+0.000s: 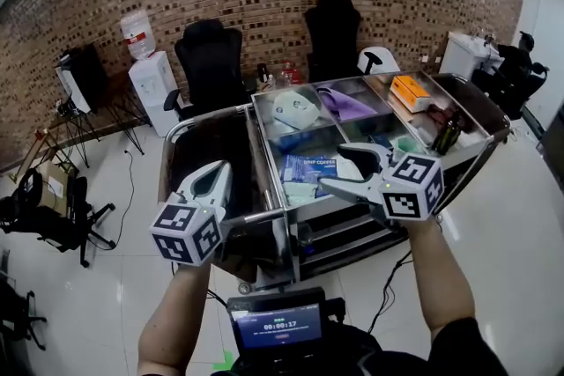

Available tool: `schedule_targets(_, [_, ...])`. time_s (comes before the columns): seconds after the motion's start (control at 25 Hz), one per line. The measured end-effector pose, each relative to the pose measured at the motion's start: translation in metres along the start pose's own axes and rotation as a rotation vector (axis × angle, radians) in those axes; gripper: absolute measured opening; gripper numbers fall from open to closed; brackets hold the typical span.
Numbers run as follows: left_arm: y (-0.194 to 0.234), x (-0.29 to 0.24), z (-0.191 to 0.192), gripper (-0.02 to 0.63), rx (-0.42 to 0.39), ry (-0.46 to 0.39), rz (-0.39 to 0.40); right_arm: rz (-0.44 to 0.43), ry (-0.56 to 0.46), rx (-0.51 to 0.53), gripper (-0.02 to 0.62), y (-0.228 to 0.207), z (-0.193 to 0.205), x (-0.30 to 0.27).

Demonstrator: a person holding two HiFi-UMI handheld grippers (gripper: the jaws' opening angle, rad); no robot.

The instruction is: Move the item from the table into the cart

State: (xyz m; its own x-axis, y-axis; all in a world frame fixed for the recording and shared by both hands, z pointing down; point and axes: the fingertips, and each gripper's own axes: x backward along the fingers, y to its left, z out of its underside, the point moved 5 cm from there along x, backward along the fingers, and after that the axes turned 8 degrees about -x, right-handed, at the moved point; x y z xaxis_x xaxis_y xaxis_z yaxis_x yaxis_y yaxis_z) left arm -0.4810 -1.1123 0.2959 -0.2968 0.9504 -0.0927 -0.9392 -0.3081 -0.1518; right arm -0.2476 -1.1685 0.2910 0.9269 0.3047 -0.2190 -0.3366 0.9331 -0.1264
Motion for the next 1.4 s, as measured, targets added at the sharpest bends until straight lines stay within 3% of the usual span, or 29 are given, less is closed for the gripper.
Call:
schedule_targets(0.2, [-0.010,0.035,0.018,0.003,-0.047,-0.061,-0.069,0.082,-0.114,0.018,0.324,0.020,0.018,0.026])
schedule_targets(0.44, [-0.034,0.055,0.037,0.003,-0.047,-0.156,0.014,0.178,-0.219,-0.100,0.324,0.029,0.058,0.037])
schedule_targets(0.52, [-0.042,0.056,0.048,0.003,-0.058,-0.148,0.032,0.201,-0.244,-0.120,0.265,0.028,0.073,0.039])
schedule_targets(0.76, [-0.054,0.053,0.071,0.003,-0.050,-0.106,0.056,0.227,-0.238,-0.120,0.260,0.030,0.103,0.041])
schedule_targets(0.8, [-0.055,0.053,0.074,0.003,-0.050,-0.102,0.062,0.236,-0.239,-0.121,0.231,0.031,0.107,0.041])
schedule_targets(0.88, [-0.058,0.052,0.079,0.003,-0.050,-0.092,0.069,0.253,-0.242,-0.124,0.095,0.033,0.112,0.042])
schedule_targets(1.0, [-0.064,0.050,0.087,0.003,-0.041,-0.087,0.080,0.274,-0.245,-0.109,0.006,0.033,0.118,0.043])
schedule_targets(1.16, [-0.076,0.043,0.092,0.003,-0.010,-0.106,0.151,0.279,-0.301,-0.143,0.002,0.034,0.121,0.047])
schedule_targets(1.4, [-0.083,0.041,0.098,0.003,-0.013,-0.084,0.138,0.288,-0.271,-0.151,0.002,0.035,0.132,0.043])
